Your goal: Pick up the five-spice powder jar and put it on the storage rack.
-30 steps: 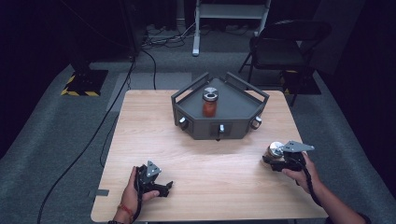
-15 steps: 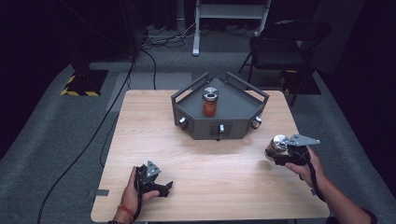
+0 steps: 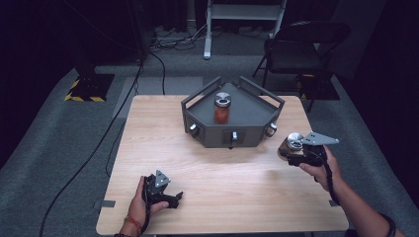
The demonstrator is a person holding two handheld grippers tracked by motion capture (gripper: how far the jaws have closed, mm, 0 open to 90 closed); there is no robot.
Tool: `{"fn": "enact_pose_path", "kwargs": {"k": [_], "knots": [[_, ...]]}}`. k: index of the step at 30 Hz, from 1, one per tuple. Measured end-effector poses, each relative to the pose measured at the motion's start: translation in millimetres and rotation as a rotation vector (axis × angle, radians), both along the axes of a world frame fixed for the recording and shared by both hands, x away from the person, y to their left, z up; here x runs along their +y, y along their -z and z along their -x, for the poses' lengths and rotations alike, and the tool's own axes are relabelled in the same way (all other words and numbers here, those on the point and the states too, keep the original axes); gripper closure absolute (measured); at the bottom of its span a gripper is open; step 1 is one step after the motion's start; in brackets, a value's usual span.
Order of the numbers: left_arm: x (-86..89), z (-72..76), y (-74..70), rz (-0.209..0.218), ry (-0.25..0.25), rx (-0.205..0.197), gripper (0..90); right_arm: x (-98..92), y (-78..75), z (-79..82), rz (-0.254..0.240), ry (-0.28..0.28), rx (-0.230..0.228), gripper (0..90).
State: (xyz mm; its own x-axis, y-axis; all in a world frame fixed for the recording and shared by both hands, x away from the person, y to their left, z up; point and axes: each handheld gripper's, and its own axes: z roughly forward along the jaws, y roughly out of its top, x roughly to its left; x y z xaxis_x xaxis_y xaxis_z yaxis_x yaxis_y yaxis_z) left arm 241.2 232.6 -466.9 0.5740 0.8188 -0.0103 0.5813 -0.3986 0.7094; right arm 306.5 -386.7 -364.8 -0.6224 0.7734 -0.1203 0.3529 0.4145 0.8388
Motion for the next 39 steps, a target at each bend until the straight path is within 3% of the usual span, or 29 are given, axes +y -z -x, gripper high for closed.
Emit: {"fn": "enact_pose_path", "kwargs": {"k": [10,24,39], "knots": [[0.0,0.0,0.0,0.000,0.000,0.000,0.2,17.5,-28.4,-7.6,0.007,-0.010,-0.032,30.7],[0.1,-0.2,-0.3,-0.003,0.002,0.000,0.2,51.9,-54.9,-24.4,0.005,-0.045,-0.073,30.7],[-0.1,0.0,-0.3,-0.003,0.001,0.000,0.3,78.8,-61.8,-43.8,-0.032,-0.051,-0.098,30.7]]}}
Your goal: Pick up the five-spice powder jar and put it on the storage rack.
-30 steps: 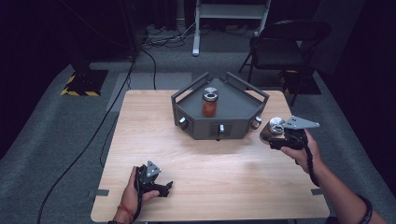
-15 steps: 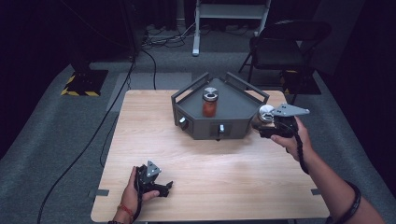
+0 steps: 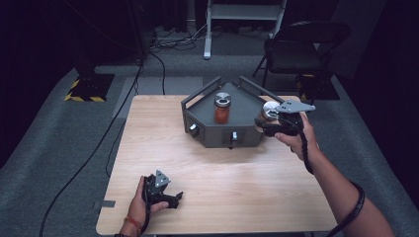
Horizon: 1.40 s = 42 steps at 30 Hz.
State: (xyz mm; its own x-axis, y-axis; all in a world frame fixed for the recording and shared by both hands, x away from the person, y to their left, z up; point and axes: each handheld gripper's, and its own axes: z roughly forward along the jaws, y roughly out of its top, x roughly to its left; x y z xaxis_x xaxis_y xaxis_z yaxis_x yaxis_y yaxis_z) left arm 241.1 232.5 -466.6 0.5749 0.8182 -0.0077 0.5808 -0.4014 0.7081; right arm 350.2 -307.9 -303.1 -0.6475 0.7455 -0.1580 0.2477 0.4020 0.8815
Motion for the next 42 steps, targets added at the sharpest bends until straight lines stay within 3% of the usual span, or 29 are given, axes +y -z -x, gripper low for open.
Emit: {"fn": "enact_pose_path", "kwargs": {"k": [21,29,42], "knots": [[-0.2,0.2,0.0,0.000,-0.001,0.000,0.3,27.5,-8.4,-31.3,-0.037,0.009,-0.026,30.7],[-0.5,0.8,-0.1,-0.001,-0.003,0.000,0.3,38.6,-4.0,-41.2,-0.021,0.005,-0.017,30.7],[-0.4,0.8,-0.1,0.000,-0.004,0.001,0.3,42.0,13.1,-57.0,-0.039,0.019,0.017,30.7]]}}
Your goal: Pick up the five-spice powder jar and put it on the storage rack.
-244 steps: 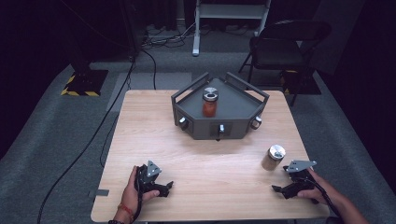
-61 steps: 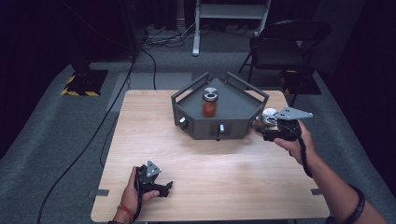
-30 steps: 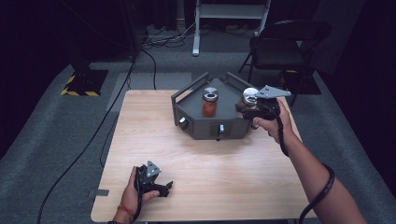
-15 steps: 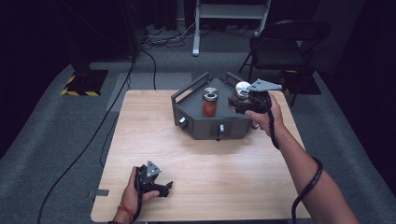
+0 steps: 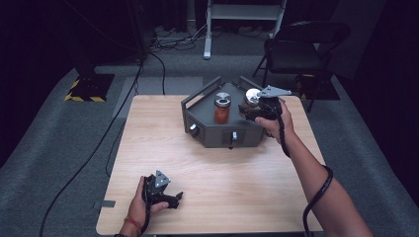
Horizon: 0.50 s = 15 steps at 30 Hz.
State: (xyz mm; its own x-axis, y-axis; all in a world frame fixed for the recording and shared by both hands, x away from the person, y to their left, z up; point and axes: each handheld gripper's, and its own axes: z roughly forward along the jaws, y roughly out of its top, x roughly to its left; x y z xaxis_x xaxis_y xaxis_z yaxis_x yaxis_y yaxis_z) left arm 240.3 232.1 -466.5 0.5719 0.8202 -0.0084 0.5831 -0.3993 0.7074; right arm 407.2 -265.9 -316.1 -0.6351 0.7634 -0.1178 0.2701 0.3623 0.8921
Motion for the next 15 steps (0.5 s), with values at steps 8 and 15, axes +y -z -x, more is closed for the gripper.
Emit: {"fn": "enact_pose_path", "kwargs": {"k": [8,15], "knots": [[0.1,0.0,0.0,0.000,0.000,0.000,0.3,5.4,6.8,-6.0,0.011,-0.003,0.014,30.7],[0.0,0.0,0.1,0.000,0.000,-0.001,0.3,6.9,12.2,-12.5,0.016,0.002,0.029,30.7]]}}
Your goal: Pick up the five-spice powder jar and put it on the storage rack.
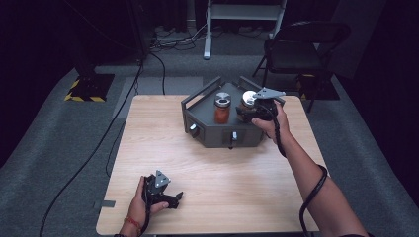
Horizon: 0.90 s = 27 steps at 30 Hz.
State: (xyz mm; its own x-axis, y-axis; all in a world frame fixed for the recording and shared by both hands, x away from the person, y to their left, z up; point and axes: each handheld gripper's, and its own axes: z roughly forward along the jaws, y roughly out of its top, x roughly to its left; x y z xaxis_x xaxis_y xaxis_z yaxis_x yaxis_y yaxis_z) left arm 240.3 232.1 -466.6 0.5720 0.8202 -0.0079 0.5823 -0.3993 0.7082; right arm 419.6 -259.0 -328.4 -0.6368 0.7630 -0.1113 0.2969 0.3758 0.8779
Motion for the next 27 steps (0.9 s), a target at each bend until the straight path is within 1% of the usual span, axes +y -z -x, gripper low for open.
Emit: {"fn": "enact_pose_path", "kwargs": {"k": [4,11,15,22,27], "knots": [[0.0,0.0,0.0,0.000,0.000,0.000,0.3,1.6,2.8,-4.6,0.011,0.003,0.015,30.7],[0.1,0.0,0.0,0.000,0.000,0.000,0.2,2.3,5.3,-10.7,0.005,-0.003,0.036,30.7],[0.0,0.0,0.0,0.000,0.000,0.000,0.3,3.6,6.6,-13.7,0.011,-0.001,0.046,30.7],[0.3,-0.2,0.0,-0.002,0.005,-0.002,0.3,3.8,7.5,-17.2,0.012,0.005,0.055,30.7],[0.3,-0.1,0.1,-0.002,0.005,-0.003,0.3,4.6,7.0,-19.4,0.015,-0.001,0.058,30.6]]}}
